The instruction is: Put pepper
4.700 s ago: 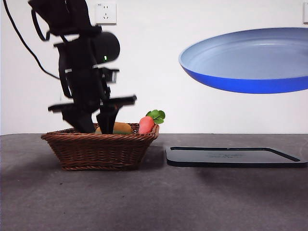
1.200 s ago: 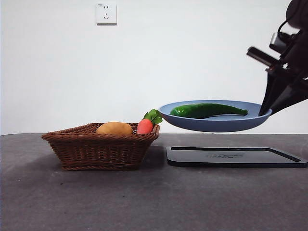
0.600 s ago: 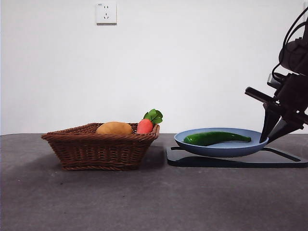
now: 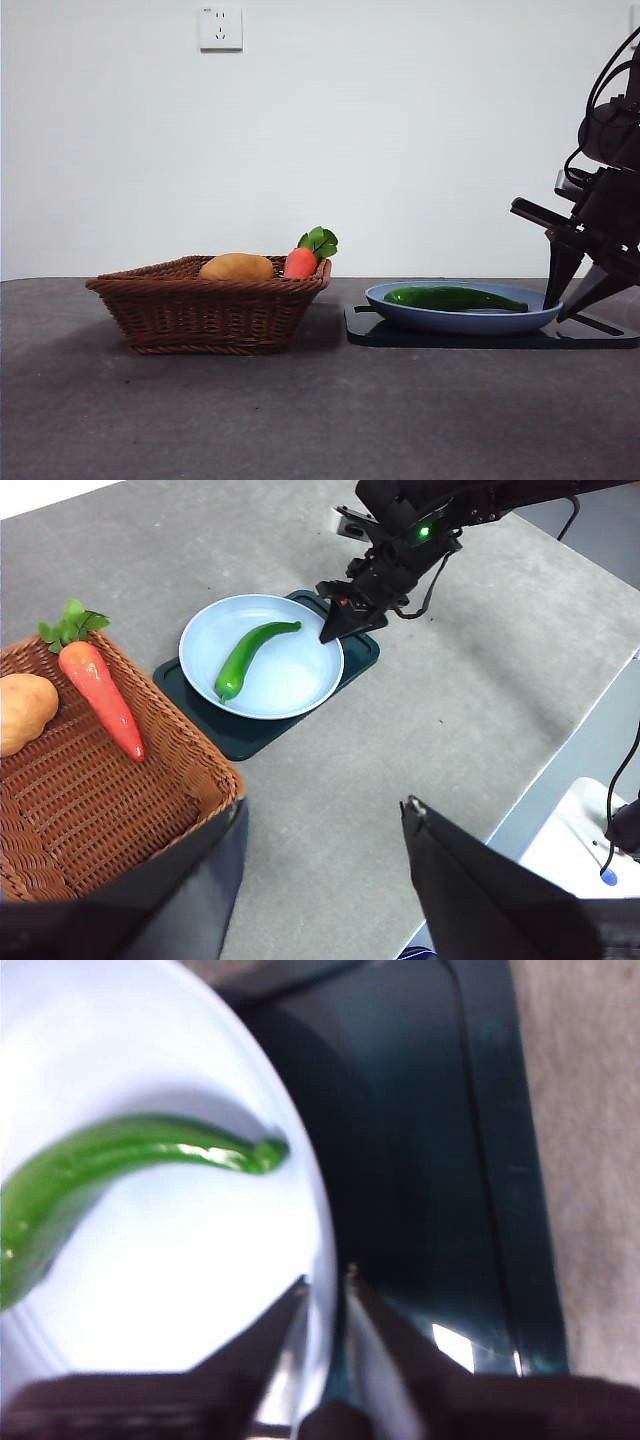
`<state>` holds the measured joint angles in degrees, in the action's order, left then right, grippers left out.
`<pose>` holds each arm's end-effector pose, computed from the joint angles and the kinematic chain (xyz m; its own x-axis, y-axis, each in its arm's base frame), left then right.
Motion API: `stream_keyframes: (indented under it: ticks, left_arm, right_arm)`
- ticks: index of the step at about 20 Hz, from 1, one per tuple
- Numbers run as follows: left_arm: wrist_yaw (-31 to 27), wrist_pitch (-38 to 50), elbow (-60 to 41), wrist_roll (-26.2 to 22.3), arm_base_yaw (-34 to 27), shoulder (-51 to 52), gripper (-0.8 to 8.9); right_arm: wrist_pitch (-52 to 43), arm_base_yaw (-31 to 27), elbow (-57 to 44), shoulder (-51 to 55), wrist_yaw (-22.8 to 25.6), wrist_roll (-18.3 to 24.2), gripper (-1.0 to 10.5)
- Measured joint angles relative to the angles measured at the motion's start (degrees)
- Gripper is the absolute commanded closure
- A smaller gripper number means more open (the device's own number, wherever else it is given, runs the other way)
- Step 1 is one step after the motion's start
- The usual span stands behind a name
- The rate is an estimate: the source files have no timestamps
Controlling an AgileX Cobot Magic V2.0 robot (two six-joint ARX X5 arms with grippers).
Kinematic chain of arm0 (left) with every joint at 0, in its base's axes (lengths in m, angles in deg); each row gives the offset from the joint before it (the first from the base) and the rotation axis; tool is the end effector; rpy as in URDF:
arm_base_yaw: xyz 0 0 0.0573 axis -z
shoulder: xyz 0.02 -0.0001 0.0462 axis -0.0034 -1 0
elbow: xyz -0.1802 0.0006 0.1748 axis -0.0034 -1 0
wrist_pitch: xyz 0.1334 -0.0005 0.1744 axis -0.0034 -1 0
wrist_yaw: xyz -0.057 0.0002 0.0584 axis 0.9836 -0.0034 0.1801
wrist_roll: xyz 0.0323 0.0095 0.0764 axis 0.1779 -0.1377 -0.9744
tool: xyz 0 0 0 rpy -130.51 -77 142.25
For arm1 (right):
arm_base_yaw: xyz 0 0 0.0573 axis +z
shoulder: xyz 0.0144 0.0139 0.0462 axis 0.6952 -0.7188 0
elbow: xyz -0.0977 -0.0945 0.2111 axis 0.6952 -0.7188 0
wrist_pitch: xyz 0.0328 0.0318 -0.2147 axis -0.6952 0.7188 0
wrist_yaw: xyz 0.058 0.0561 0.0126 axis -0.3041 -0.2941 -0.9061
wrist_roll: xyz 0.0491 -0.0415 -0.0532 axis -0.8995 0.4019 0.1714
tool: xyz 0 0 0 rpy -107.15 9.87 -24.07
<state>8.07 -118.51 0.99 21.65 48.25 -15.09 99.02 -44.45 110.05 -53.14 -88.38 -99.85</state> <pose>0.1191 -0.1348 0.3824 0.5586 -0.6351 -0.5334 0.6856 0.7155 -0.1340 0.3639 0.0240 0.1379 0.3623 0.3766 -0.8526 0.1157 0.8895 0.4421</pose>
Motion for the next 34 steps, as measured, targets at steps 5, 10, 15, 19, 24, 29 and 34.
stream_keyframes:
  ticks: [5,10,15,19,24,29,34]
  left_arm:
    - [-0.04,-0.87,0.00,0.00,0.00,0.00,5.42]
    - [-1.07,-1.05,0.00,0.00,0.00,0.00,5.42]
    - [-4.87,-1.20,0.00,-0.94,0.00,0.00,5.42]
    - [-4.98,-1.27,0.00,-1.07,0.00,0.00,5.42]
    - [-4.72,-1.27,0.00,-1.07,0.00,0.00,5.44]
    - [-4.72,-1.97,0.00,-1.07,0.00,0.00,7.79]
    - [-4.72,-2.23,0.00,-1.07,0.00,0.00,8.06]
  right_arm:
    - [2.10,-0.94,-0.02,1.57,0.07,0.72,8.0]
    - [8.17,-2.47,0.00,17.29,-0.07,4.22,8.0]
    - [18.29,3.02,0.00,36.70,-0.17,8.94,8.0]
    - [27.08,11.43,0.09,50.18,-0.26,10.78,8.0]
    - [38.05,20.94,0.09,57.42,-0.22,10.93,8.1]
    - [42.25,22.49,0.09,57.92,0.31,12.44,9.4]
    - [42.25,22.49,0.09,57.90,0.20,15.06,9.4]
